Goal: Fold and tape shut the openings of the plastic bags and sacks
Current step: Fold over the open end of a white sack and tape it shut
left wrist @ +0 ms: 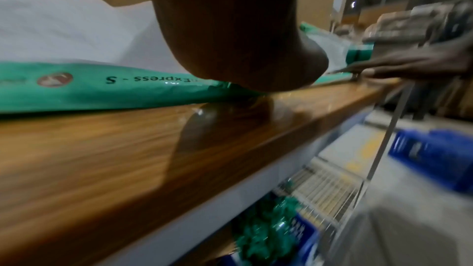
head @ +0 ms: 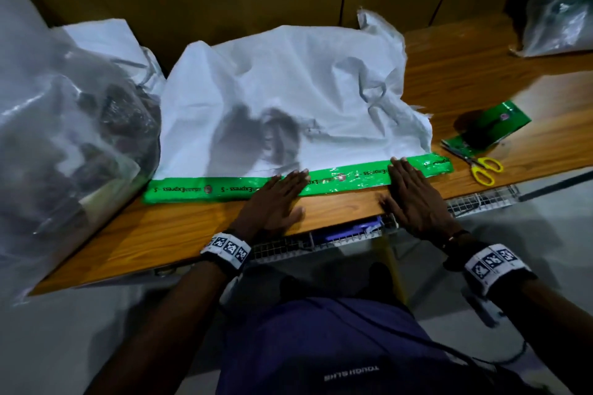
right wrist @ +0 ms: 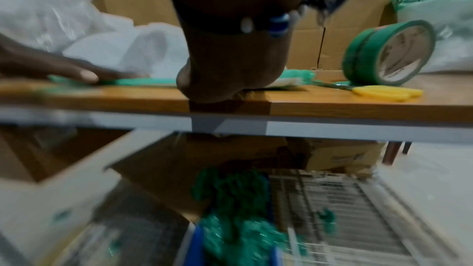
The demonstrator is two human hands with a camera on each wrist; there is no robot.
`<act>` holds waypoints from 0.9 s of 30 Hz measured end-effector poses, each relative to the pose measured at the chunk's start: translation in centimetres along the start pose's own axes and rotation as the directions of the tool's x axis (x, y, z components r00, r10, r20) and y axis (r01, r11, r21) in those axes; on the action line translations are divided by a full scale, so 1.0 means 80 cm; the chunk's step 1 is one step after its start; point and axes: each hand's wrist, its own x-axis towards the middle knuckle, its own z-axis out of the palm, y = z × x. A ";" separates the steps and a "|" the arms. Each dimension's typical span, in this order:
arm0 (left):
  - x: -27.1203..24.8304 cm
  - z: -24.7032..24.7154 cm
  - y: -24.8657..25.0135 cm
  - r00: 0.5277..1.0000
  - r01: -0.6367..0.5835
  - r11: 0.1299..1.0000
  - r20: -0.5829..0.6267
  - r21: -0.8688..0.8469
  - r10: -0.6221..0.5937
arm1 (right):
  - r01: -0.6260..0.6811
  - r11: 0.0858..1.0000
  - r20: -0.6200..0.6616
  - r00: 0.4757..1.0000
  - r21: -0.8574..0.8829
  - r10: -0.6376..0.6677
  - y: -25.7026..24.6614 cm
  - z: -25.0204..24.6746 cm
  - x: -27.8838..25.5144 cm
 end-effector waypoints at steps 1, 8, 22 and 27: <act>-0.001 -0.001 -0.001 1.000 -0.003 1.000 0.000 -0.005 0.003 | -0.024 0.999 -0.054 0.998 0.032 0.026 -0.021 0.002 0.006; -0.008 -0.016 -0.015 0.994 -0.109 0.991 -0.029 -0.073 0.108 | 0.071 0.980 0.028 0.997 0.183 -0.077 -0.158 0.052 0.061; -0.104 -0.020 -0.105 0.976 -0.001 1.000 -0.216 0.025 0.007 | -0.014 0.981 0.007 1.000 0.191 0.013 -0.155 0.057 0.074; -0.072 -0.028 -0.066 0.946 0.144 0.983 -0.308 0.112 -0.104 | 0.045 0.998 -0.023 0.999 0.046 -0.044 -0.162 0.039 0.093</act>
